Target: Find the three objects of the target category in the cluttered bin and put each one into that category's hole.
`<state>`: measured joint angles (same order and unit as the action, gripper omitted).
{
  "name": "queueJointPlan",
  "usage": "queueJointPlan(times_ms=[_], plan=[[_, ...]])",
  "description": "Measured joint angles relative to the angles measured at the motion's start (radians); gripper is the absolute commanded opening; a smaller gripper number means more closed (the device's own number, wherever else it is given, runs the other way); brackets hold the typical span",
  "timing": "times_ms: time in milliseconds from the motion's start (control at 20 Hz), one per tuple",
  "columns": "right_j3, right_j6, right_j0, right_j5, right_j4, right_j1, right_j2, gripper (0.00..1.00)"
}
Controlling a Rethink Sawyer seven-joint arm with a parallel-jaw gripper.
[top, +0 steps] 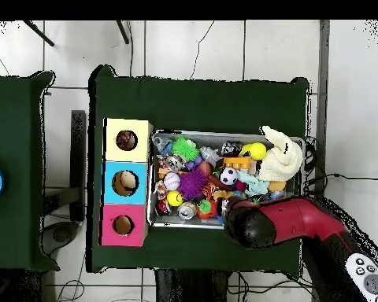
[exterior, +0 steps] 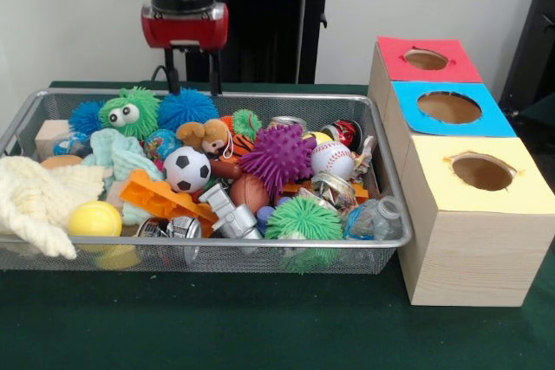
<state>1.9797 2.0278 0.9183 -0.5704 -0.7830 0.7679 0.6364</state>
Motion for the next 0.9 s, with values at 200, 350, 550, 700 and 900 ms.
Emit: queueJointPlan(times_ms=[200, 350, 550, 700, 900], plan=[[-0.008, 0.000, -0.006, 0.004, -0.009, -0.049, -0.015, 1.00], [-0.013, 0.000, -0.008, 0.004, -0.009, -0.080, -0.028, 1.00], [-0.020, 0.000, -0.007, 0.004, -0.009, -0.111, -0.045, 1.00], [-0.025, 0.000, -0.005, 0.004, -0.009, -0.124, -0.047, 1.00], [-0.032, 0.000, -0.003, 0.005, -0.009, -0.137, -0.047, 1.00]])
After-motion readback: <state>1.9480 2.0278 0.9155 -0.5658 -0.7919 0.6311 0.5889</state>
